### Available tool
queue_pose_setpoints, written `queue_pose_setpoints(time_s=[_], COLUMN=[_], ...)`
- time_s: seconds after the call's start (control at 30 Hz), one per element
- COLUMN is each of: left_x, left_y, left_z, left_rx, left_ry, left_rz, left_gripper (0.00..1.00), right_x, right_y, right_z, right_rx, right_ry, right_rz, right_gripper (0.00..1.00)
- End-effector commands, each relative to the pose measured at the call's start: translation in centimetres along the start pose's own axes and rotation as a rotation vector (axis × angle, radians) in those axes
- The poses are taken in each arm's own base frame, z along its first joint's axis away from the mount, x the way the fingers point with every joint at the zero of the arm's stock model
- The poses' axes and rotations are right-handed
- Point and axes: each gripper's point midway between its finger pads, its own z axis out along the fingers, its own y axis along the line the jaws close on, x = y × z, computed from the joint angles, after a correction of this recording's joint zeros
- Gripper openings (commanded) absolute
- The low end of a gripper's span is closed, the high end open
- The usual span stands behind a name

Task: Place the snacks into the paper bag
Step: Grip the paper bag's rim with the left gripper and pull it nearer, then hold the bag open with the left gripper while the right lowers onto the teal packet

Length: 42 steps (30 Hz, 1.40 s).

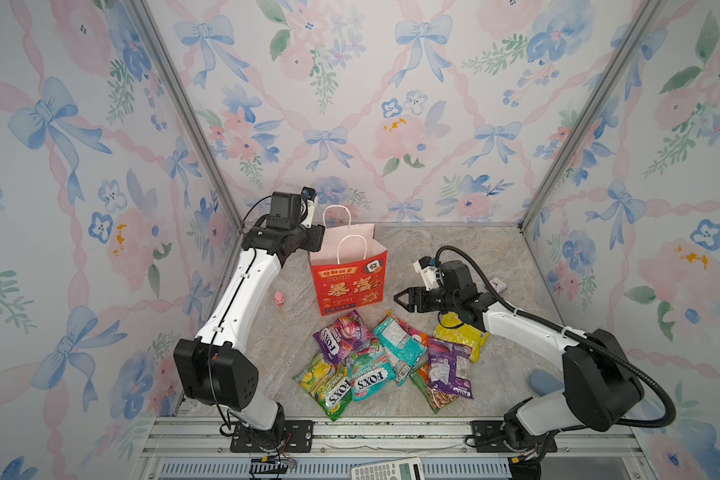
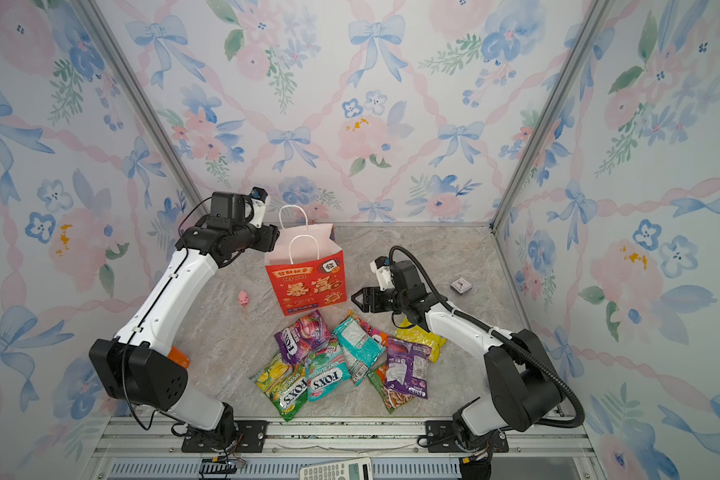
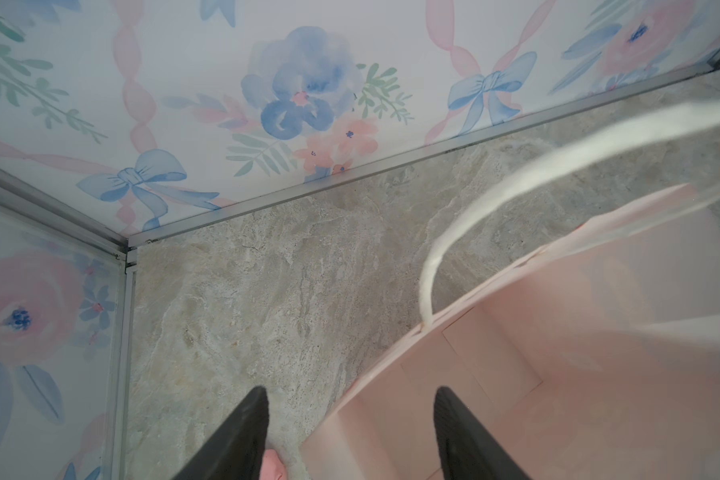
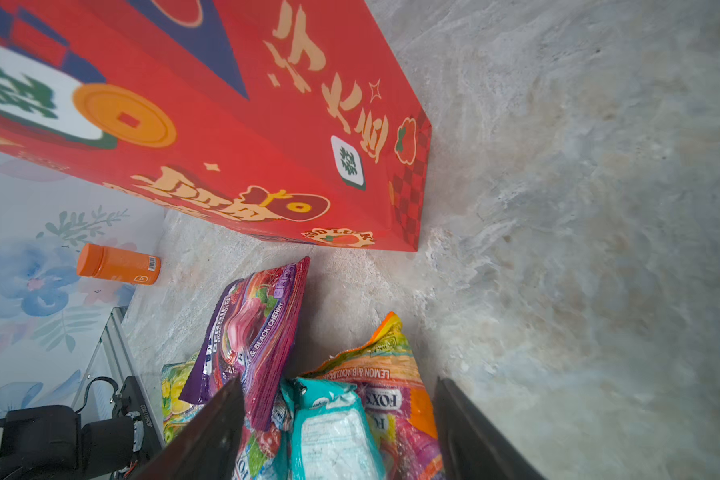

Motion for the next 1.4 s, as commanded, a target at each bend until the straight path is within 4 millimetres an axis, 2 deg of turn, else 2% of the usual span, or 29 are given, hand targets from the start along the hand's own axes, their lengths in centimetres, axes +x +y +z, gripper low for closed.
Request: queue_pose_setpoints(time_s=[0.0,0.4,0.6,0.83,0.93,1.37], left_x=[-1.1,-1.0,-0.5,-0.2,0.1,-0.4], left_y=[-0.4,-0.2,-1.1,-1.3,-1.3,-1.3], left_z=[-0.7,1.7,2.4,3.0,3.1,1.5], left_rx=[0.035,0.079,0.132,0.145,0.149,0.139], left_ry=[-0.032,-0.002,0.023,0.036,0.05,0.033], left_rz=[0.102,0.161,0.195,0.195,0.194,0.179], left_gripper=[0.66,0.67,0.67,0.6,0.55,0.18], right_x=[0.7,0.8,0.7,0.8,0.8,0.8], right_y=[-0.9,-0.9,-0.7,-0.7,-0.7,-0.7], right_z=[-0.7,-0.9,-1.0,-0.8,-0.8,-0.3], right_rx=[0.036,0.035,0.029,0.021,0.022,0.012], right_ry=[0.014,0.015,0.014,0.015,0.014,0.025], right_rz=[0.002,-0.006,-0.015,-0.01,-0.012,-0.01], right_gripper=[0.73,0.73,0.73,0.71,0.71,0.65])
